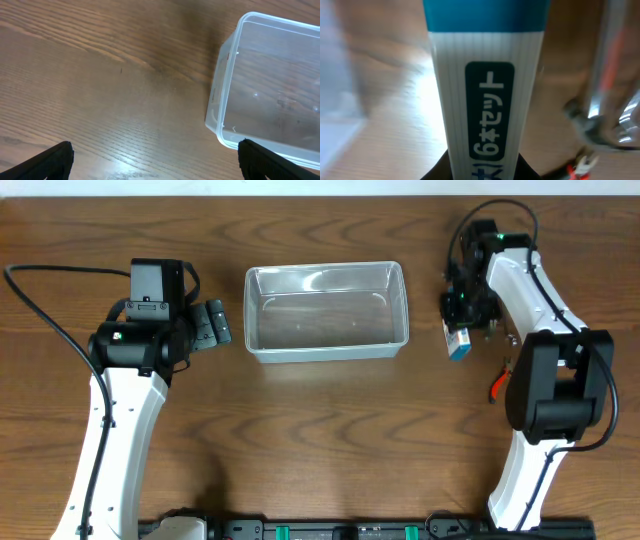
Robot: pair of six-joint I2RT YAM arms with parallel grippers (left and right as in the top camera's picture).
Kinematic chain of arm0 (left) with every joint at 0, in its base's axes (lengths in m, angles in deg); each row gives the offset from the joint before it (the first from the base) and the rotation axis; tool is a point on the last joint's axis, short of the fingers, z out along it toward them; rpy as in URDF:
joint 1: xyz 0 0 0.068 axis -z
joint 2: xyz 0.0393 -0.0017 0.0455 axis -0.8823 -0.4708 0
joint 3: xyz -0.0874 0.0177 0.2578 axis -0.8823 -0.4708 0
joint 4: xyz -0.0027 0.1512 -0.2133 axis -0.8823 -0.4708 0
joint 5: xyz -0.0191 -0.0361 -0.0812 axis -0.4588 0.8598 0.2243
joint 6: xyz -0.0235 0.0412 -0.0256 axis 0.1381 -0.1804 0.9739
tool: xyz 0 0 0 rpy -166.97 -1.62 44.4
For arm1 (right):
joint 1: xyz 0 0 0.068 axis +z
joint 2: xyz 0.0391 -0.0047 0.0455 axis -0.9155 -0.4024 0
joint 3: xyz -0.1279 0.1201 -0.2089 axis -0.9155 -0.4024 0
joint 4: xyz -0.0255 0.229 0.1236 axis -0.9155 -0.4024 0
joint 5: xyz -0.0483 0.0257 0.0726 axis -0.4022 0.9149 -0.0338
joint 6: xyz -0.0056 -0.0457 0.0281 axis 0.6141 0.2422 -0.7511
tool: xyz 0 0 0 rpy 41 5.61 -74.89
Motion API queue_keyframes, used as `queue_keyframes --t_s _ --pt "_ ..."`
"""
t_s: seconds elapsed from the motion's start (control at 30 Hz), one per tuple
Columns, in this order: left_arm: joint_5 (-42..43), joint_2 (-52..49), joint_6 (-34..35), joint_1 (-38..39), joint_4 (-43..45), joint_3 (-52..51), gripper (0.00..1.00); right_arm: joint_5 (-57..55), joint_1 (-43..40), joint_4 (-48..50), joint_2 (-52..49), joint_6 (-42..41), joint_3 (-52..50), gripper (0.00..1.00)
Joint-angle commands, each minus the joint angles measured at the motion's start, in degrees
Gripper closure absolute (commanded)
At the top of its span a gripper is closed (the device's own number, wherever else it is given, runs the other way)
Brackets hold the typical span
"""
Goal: Pack container
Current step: 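Carry the box left and lower it into the container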
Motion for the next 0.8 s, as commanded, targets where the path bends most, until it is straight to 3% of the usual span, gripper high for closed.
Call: queue_keyframes --t_s 0.0,0.17,0.33,0.53,0.77 --pt "-0.9 0.0 0.3 -0.3 -0.2 0.7 0.02 1.9 1.8 -1.1 4.4 -0.1 11.3 0.93" --pt "-0.9 0.0 0.3 -0.3 -0.2 0.7 0.02 1.9 5.4 -4.1 6.4 4.0 26.1 0.92" --pt "-0.9 0.0 0.3 -0.3 -0.2 0.7 0.02 1.9 11.7 -4.0 8.0 13.1 33.2 0.94" --pt "-0.9 0.0 0.3 -0.3 -0.2 0.7 0.02 2.6 19.9 -4.6 7.9 27.5 33.1 0.95" --pt "-0.9 0.0 0.3 -0.3 -0.2 0.7 0.02 5.0 26.1 -4.6 7.7 45.2 26.2 0.94"
